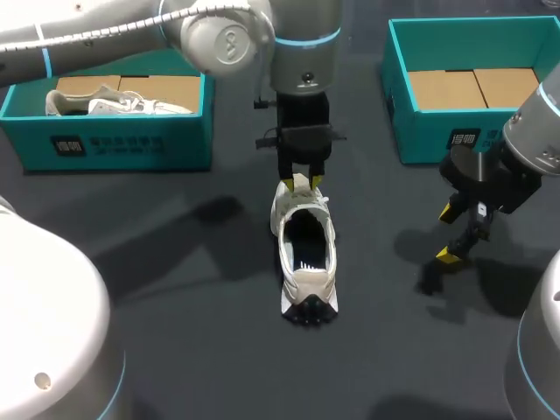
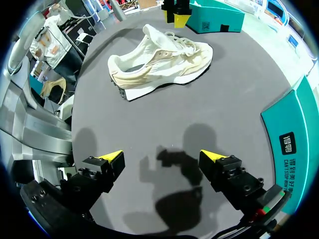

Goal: Take the shoe out of the shoebox, open the shoe tongue, remove and reinsert the insole, then place the shoe into the shoebox

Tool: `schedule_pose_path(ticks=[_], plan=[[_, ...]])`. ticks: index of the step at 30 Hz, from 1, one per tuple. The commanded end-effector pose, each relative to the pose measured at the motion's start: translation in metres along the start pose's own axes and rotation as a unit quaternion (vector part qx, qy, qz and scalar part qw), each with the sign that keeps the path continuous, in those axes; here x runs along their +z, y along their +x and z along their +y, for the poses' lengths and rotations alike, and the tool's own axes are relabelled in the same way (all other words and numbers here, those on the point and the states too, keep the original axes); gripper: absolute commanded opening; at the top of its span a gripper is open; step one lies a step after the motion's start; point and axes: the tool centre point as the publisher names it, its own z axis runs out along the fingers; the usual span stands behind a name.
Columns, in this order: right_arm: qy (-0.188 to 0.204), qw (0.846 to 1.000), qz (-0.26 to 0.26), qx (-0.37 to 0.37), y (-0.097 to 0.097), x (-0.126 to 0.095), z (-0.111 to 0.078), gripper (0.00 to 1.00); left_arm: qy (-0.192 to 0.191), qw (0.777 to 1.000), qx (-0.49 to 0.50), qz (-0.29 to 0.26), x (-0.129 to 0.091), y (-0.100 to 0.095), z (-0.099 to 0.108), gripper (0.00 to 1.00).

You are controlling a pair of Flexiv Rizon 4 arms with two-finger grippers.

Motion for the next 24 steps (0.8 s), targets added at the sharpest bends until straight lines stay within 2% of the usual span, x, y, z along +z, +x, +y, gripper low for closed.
schedule_pose_path(ticks=[1,8,10,18,24], plan=[[0.001,1.0,-0.001,0.0,0.001,0.0,0.0,1.0,-0.002,1.0,0.01,-0.003,0.02,0.0,-0.015,0.29],[0.001,1.0,-0.001,0.0,0.001,0.0,0.0,1.0,0.013,1.0,0.019,0.004,0.048,0.003,-0.036,0.27],[0.001,1.0,-0.001,0.0,0.001,0.0,0.0,1.0,0.007,1.0,0.015,0.009,0.053,0.004,-0.039,0.26],[0.001,1.0,-0.001,0.0,0.001,0.0,0.0,1.0,-0.009,0.999,0.017,-0.03,0.028,0.012,-0.043,0.26],[0.001,1.0,-0.001,0.0,0.001,0.0,0.0,1.0,-0.016,1.0,0.012,-0.022,0.052,0.004,-0.049,0.26]])
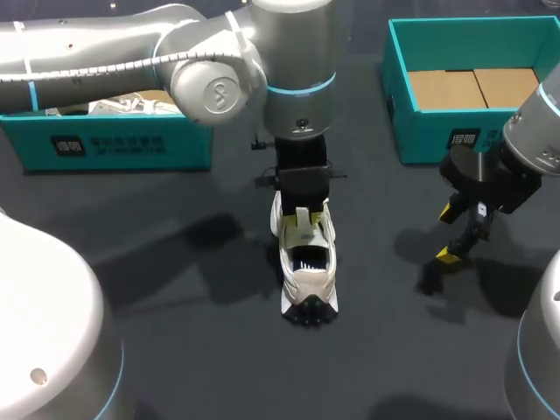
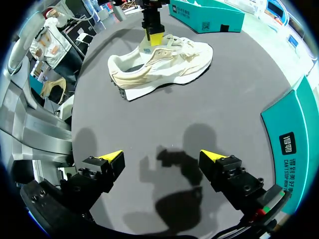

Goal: Take the shoe out of the shoebox, open the shoe tongue, remove and reinsert the insole, then place the shoe into the shoebox

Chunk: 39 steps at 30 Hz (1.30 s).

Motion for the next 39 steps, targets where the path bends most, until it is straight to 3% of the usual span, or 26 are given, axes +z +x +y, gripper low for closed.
schedule_pose_path(ticks=[1,7,10,16,20,21,23,34,35,37,38,39], plan=[[0.001,1.0,-0.001,0.0,0.001,0.0,0.0,1.0,-0.009,1.0,-0.01,-0.005,0.023,-0.003,-0.006,0.26],[0.001,1.0,-0.001,0.0,0.001,0.0,0.0,1.0,-0.002,1.0,-0.015,-0.013,0.036,-0.003,-0.01,0.28],[0.001,1.0,-0.001,0.0,0.001,0.0,0.0,1.0,-0.019,0.999,-0.019,-0.026,0.023,0.003,-0.018,0.36],[0.001,1.0,-0.001,0.0,0.001,0.0,0.0,1.0,-0.046,0.997,-0.041,-0.053,-0.024,0.02,-0.036,0.51],[0.001,1.0,-0.001,0.0,0.001,0.0,0.0,1.0,-0.027,0.99,-0.12,-0.07,-0.052,0.028,-0.049,0.83],[0.001,1.0,-0.001,0.0,0.001,0.0,0.0,1.0,-0.015,0.988,-0.139,-0.059,-0.057,0.028,-0.05,1.0],[0.001,1.0,-0.001,0.0,0.001,0.0,0.0,1.0,-0.017,0.985,-0.169,-0.017,-0.066,0.027,-0.05,1.0],[0.001,1.0,-0.001,0.0,0.001,0.0,0.0,1.0,-0.017,0.985,-0.169,-0.017,-0.066,0.027,-0.05,1.0],[0.001,1.0,-0.001,0.0,0.001,0.0,0.0,1.0,0.006,0.982,-0.186,-0.016,-0.063,0.026,-0.05,1.0],[0.001,1.0,-0.001,0.0,0.001,0.0,0.0,1.0,0.04,0.967,-0.248,-0.032,-0.059,0.03,-0.055,1.0],[0.001,1.0,-0.001,0.0,0.001,0.0,0.0,1.0,0.03,0.948,-0.314,-0.045,-0.057,0.031,-0.061,1.0],[0.001,1.0,-0.001,0.0,0.001,0.0,0.0,1.0,0.011,0.914,-0.401,-0.057,-0.058,0.031,-0.067,1.0]])
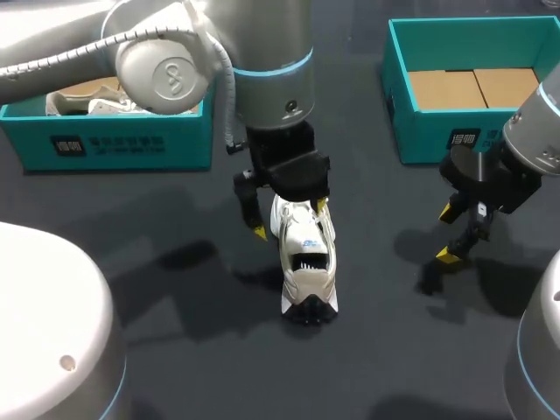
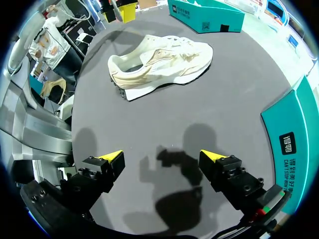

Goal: Take the shoe out of the shoebox, open the shoe tongue, remove and reinsert the insole, then place the shoe into the shoebox

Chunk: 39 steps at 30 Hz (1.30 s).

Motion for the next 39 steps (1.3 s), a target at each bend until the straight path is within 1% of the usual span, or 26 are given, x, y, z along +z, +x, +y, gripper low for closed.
schedule_pose_path(ticks=[1,2,12,13,14,15,16,17,18,28,30,32,33,35,36,39], plan=[[0.001,1.0,-0.001,0.0,0.001,0.0,0.0,1.0,-0.017,0.953,-0.293,-0.074,0.005,0.007,-0.008,1.0],[0.001,1.0,-0.001,0.0,0.001,0.0,0.0,1.0,-0.05,0.919,-0.372,-0.122,0.0,0.012,-0.011,1.0],[0.001,1.0,-0.001,0.0,0.001,0.0,0.0,1.0,-0.05,0.919,-0.372,-0.122,0.0,0.012,-0.011,1.0],[0.001,1.0,-0.001,0.0,0.001,0.0,0.0,1.0,-0.034,0.92,-0.374,-0.113,0.007,0.013,-0.015,1.0],[0.001,1.0,-0.001,0.0,0.001,0.0,0.0,1.0,-0.025,0.914,-0.392,-0.104,0.013,0.013,-0.022,1.0],[0.001,1.0,-0.001,0.0,0.001,0.0,0.0,1.0,-0.027,0.903,-0.413,-0.111,0.017,0.014,-0.027,1.0],[0.001,1.0,-0.001,0.0,0.001,0.0,0.0,1.0,-0.032,0.888,-0.446,-0.106,0.019,0.014,-0.032,1.0],[0.001,1.0,-0.001,0.0,0.001,0.0,0.0,1.0,-0.048,0.862,-0.491,-0.119,0.018,0.014,-0.035,1.0],[0.001,1.0,-0.001,0.0,0.001,0.0,0.0,1.0,-0.071,0.843,-0.519,-0.122,0.017,0.014,-0.037,1.0],[0.001,1.0,-0.001,0.0,0.001,0.0,0.0,1.0,-0.071,0.843,-0.519,-0.122,0.017,0.014,-0.037,1.0],[0.001,1.0,-0.001,0.0,0.001,0.0,0.0,1.0,-0.054,0.835,-0.535,-0.115,0.022,0.014,-0.04,1.0],[0.001,1.0,-0.001,0.0,0.001,0.0,0.0,1.0,-0.038,0.833,-0.541,-0.109,0.027,0.015,-0.044,1.0],[0.001,1.0,-0.001,0.0,0.001,0.0,0.0,1.0,-0.028,0.835,-0.539,-0.104,0.03,0.015,-0.045,1.0],[0.001,1.0,-0.001,0.0,0.001,0.0,0.0,1.0,-0.013,0.846,-0.525,-0.088,0.034,0.015,-0.047,1.0],[0.001,1.0,-0.001,0.0,0.001,0.0,0.0,1.0,-0.012,0.85,-0.521,-0.084,0.035,0.014,-0.047,1.0],[0.001,1.0,-0.001,0.0,0.001,0.0,0.0,1.0,-0.012,0.85,-0.521,-0.084,0.035,0.014,-0.047,1.0]])
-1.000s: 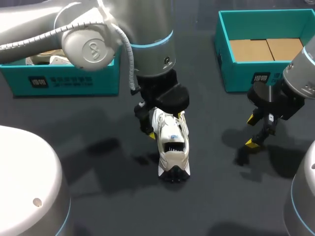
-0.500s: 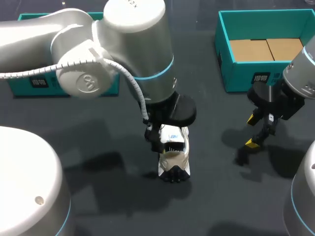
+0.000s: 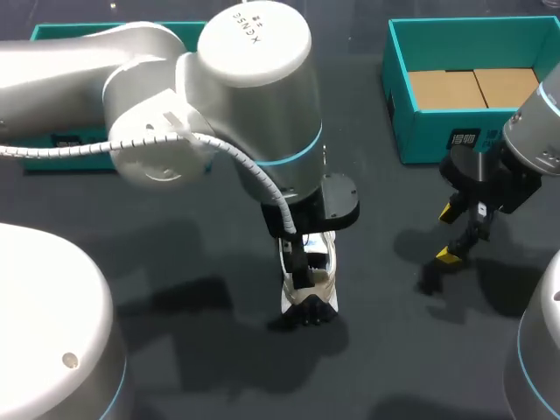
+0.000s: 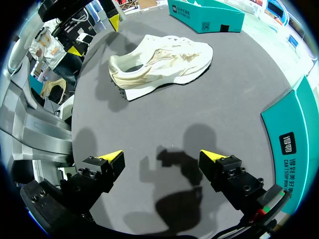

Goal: Take the shoe out of the shoebox, open the shoe tongue, remove and reinsert the insole, then place the shoe into the shoebox

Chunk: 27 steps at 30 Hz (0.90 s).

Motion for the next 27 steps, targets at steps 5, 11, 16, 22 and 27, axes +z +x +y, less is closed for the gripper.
schedule_pose_path(ticks=[5,11,16,22,27], plan=[[0.001,1.0,-0.001,0.0,0.001,0.0,0.0,1.0,0.004,1.0,0.001,0.012,0.008,-0.007,0.0,1.0],[0.001,1.0,-0.001,0.0,0.001,0.0,0.0,1.0,-0.015,1.0,-0.005,0.001,0.031,0.002,-0.006,1.0],[0.001,1.0,-0.001,0.0,0.001,0.0,0.0,1.0,-0.009,1.0,0.003,-0.003,0.043,0.009,-0.001,1.0],[0.001,1.0,-0.001,0.0,0.001,0.0,0.0,1.0,-0.007,1.0,0.008,-0.002,0.059,0.008,0.0,1.0],[0.001,1.0,-0.001,0.0,0.001,0.0,0.0,1.0,-0.004,1.0,0.011,0.002,0.07,0.004,0.002,1.0]])
